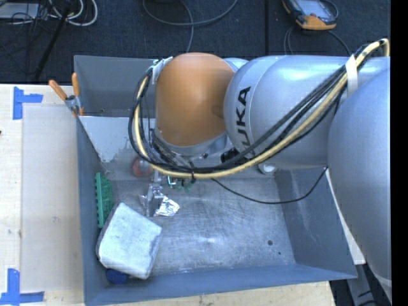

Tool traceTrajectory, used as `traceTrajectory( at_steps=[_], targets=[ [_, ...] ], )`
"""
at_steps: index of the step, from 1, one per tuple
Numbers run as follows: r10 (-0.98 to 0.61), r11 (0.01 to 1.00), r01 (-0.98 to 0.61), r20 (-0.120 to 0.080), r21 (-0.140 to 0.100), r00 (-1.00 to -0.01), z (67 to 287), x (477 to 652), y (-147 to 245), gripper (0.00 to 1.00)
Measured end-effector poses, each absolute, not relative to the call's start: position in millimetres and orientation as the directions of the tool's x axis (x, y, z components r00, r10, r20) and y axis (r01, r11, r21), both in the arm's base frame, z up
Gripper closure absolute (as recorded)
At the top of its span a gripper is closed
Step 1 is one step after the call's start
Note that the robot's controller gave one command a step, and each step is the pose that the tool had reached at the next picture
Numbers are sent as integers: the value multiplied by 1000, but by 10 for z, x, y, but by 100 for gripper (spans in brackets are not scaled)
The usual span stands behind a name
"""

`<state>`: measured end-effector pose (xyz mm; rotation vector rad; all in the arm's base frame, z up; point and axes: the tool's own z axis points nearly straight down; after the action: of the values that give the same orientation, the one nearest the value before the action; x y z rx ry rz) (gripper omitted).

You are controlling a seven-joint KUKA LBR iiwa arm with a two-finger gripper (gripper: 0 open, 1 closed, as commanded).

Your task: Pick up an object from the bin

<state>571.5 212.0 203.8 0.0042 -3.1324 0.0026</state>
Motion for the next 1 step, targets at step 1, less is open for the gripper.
traceTrajectory(
  at_steps=[1],
  targets=[
    [328,945,328,-4,2,-945,755,5826,1648,0]
  ],
)
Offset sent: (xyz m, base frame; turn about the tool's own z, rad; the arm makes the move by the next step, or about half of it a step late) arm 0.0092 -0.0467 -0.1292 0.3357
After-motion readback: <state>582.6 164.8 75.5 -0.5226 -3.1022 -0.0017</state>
